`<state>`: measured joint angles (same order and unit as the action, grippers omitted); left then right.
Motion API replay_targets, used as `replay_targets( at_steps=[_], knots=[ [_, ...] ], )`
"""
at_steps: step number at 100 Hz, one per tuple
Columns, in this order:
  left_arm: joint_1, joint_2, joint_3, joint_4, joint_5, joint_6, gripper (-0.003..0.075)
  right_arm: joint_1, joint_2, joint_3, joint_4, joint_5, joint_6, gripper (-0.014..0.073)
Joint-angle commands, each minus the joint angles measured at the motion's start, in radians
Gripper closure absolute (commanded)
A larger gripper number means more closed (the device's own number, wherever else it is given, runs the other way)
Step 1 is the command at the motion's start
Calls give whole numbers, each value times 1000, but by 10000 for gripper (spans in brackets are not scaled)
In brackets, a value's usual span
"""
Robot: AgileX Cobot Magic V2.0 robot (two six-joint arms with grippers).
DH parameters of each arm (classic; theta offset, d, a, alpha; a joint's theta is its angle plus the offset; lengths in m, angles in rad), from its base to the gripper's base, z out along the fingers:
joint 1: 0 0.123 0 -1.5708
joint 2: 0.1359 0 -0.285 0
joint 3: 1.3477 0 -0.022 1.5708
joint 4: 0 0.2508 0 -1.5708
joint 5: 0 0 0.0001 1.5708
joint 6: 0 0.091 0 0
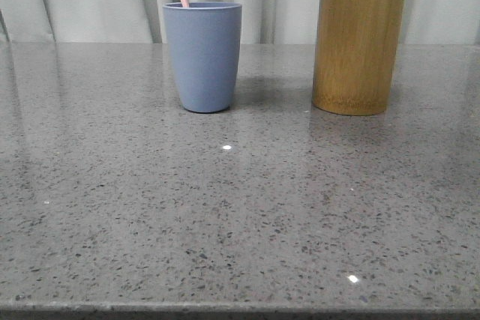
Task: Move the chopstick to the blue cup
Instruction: 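Move the pink stick over the blue cup and lower it inside, then open the right gripper to release the pink stick in the blue cup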
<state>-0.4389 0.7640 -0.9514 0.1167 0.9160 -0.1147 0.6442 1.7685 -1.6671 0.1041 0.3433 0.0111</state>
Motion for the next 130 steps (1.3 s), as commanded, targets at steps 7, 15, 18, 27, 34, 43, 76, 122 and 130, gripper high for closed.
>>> replay_targets(
  at_steps=[7,15,18,27,34,43,76,122,130],
  knots=[
    [-4,-2,-26,9,-59,-13,384,-5,-65,-31,3,-64,-11,285],
    [-4,-2,-26,9,-59,-13,384,-6,-72,-31,3,-57,-11,285],
    [-4,-2,-26,9,-59,-13,384,-6,-78,-31,3,-52,-11,285],
    [-4,-2,-26,9,-59,-13,384,-8,-96,-30,3,-28,-11,285],
    [-4,-2,-26,9,-65,-13,384,-8,-116,-20,-5,-30,-11,286],
    [-4,-4,-24,9,-81,-15,384,-10,-156,14,-25,-43,-11,295],
    [-4,-64,18,11,-119,-15,384,-128,-404,338,-25,-102,-11,342],
    [-4,-188,128,38,-186,-65,395,-253,-810,731,-25,-133,-11,342],
    [-4,-215,146,38,-195,-65,431,-255,-875,785,-25,-128,-11,361]
  ],
)
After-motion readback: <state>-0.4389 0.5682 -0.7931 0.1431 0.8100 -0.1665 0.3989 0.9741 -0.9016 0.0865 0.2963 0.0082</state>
